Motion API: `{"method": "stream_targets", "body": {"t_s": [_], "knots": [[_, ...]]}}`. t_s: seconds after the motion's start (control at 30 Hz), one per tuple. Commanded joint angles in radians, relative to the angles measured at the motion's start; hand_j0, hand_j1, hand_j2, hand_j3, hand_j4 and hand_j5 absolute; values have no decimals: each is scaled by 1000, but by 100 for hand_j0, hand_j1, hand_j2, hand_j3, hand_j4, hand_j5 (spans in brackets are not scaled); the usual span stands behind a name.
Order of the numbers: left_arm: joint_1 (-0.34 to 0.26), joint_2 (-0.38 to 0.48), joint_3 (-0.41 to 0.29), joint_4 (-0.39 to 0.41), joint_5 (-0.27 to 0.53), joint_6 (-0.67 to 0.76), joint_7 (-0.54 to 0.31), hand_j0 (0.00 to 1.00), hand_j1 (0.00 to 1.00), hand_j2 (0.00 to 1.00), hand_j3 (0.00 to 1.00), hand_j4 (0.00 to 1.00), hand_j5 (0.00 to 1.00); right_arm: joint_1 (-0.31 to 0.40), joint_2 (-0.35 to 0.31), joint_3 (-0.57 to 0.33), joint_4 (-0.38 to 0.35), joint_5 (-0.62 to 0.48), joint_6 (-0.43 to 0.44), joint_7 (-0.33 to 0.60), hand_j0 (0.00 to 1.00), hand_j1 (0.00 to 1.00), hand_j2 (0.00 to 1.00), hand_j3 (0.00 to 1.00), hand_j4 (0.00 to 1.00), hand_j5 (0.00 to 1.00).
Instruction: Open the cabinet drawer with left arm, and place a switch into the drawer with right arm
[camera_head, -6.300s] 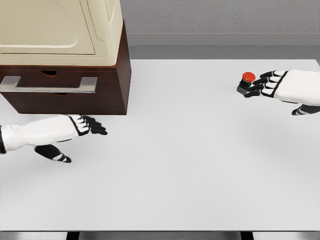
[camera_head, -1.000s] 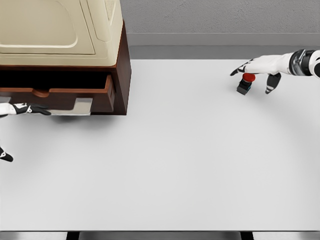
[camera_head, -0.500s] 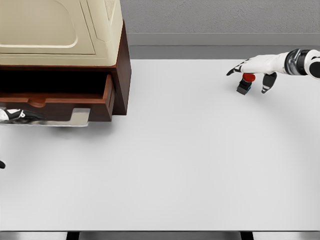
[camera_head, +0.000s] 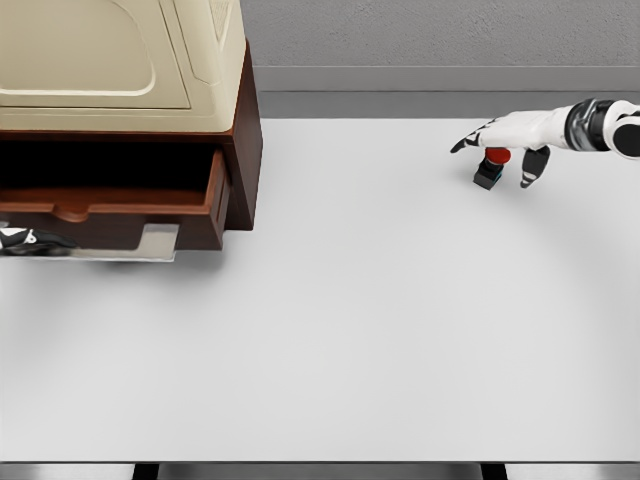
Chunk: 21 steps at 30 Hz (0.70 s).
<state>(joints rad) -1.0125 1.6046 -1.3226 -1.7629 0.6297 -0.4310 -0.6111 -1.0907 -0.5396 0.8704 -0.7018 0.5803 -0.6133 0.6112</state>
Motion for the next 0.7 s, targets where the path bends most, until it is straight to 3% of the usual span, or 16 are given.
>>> {"method": "stream_targets", "body": {"t_s": [0.0,0.4,0.67], "knots": [[0,8,-1,0,10,-9,0,100,100,100,100,100,100,0,3,-2,1,0,2,0,100,100,100,100,100,100],[-8,12,2,0,67,-29,0,100,100,100,100,100,100,0,13,-1,13,1,2,0,100,100,100,100,100,100],[-11,87,6,0,156,-110,0,100,100,100,100,100,100,0,12,-4,13,3,2,0,100,100,100,100,100,100]]}}
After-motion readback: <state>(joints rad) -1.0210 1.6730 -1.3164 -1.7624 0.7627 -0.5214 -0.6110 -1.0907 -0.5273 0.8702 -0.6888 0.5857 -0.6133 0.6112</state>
